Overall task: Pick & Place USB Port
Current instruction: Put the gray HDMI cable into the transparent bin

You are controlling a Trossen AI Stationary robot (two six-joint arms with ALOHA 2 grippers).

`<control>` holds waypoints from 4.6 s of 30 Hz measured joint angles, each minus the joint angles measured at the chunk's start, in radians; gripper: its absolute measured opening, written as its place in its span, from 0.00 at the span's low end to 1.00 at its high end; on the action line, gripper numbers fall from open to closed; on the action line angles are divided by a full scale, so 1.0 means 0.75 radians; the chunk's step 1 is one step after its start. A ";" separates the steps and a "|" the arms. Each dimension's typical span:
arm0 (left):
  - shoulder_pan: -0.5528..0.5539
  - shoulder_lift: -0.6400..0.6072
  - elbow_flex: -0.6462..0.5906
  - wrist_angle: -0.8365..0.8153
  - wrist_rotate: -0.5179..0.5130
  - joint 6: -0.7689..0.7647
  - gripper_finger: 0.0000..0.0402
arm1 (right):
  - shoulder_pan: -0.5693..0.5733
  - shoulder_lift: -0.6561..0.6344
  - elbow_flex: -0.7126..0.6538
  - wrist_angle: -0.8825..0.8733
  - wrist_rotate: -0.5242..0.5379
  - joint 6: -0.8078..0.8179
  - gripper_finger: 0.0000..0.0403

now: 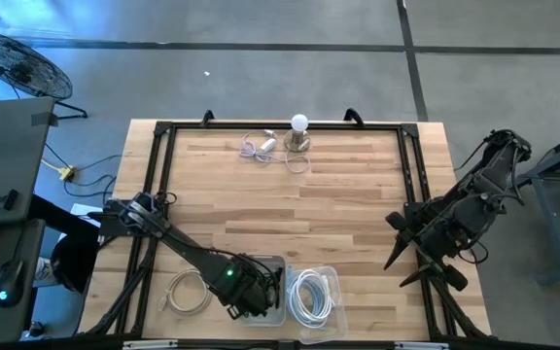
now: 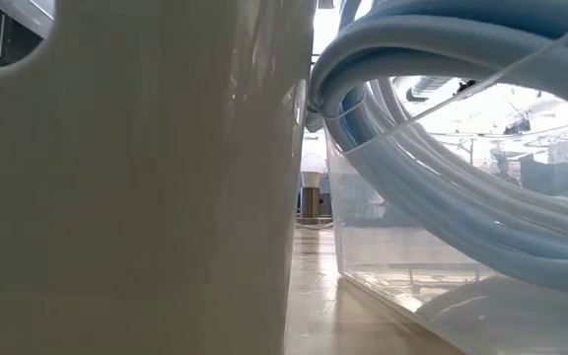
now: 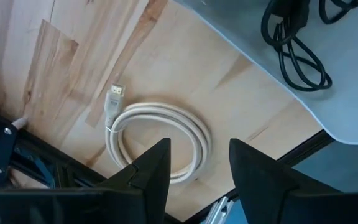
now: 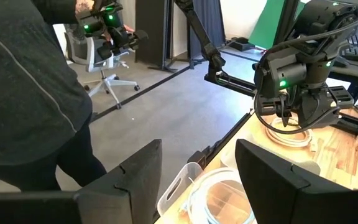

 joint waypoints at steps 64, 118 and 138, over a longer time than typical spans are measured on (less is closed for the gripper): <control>-0.047 -0.001 -0.005 0.007 -0.407 0.288 0.64 | 0.001 0.002 0.000 -0.047 -0.001 0.025 0.49; -0.291 0.013 -0.269 0.263 -0.033 -0.659 0.79 | 0.002 -0.002 -0.122 0.101 -0.124 0.135 0.49; -0.291 0.014 -0.505 0.499 -0.017 -0.638 0.79 | 0.002 -0.002 -0.122 0.162 -0.121 0.139 0.49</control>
